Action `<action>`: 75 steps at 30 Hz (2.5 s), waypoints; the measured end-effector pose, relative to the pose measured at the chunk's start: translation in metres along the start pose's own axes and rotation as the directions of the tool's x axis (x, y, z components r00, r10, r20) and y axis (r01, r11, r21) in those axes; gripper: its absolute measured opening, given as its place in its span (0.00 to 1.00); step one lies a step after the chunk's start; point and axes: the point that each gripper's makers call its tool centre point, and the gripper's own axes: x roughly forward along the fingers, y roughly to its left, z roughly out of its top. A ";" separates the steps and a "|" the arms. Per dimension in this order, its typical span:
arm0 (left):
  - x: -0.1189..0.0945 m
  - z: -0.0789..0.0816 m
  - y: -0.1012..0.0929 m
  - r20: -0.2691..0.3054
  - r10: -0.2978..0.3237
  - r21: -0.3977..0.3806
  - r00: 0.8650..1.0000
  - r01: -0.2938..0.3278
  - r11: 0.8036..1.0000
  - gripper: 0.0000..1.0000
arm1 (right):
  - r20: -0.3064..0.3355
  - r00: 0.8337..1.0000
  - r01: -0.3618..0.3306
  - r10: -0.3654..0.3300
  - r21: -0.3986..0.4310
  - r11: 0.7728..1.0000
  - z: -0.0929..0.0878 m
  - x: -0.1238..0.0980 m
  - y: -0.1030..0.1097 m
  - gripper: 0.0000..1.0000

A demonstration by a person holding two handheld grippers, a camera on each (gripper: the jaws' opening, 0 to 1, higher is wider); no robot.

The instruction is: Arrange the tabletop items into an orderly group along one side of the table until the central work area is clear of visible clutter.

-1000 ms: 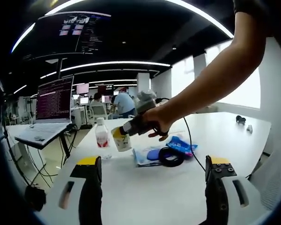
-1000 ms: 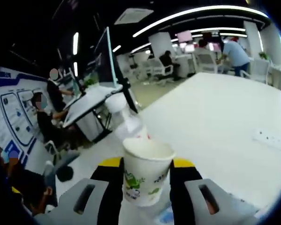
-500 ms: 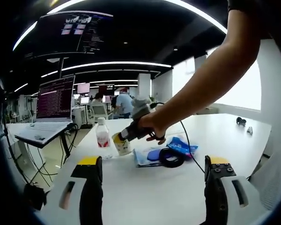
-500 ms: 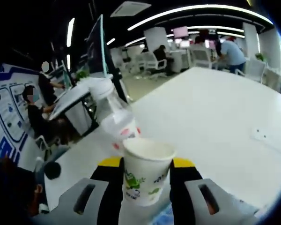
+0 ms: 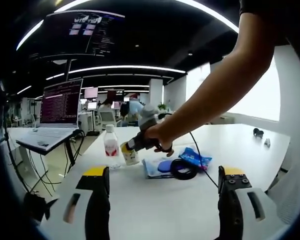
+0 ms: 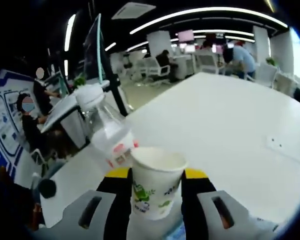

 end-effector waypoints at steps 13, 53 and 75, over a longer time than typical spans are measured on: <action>0.001 -0.002 0.001 -0.018 0.007 -0.012 1.000 -0.008 1.000 0.89 | 0.043 0.998 0.050 -0.050 -0.004 0.999 0.002 0.018 -0.008 0.35; 0.001 -0.002 -0.002 -0.025 -0.005 -0.011 1.000 0.004 1.000 0.88 | 0.048 0.999 0.030 -0.021 -0.188 0.982 -0.032 -0.003 0.008 0.37; 0.002 -0.005 -0.001 -0.032 -0.003 -0.018 0.999 0.002 1.000 0.88 | -0.008 0.999 0.035 -0.038 -0.214 0.976 -0.027 0.012 -0.001 0.37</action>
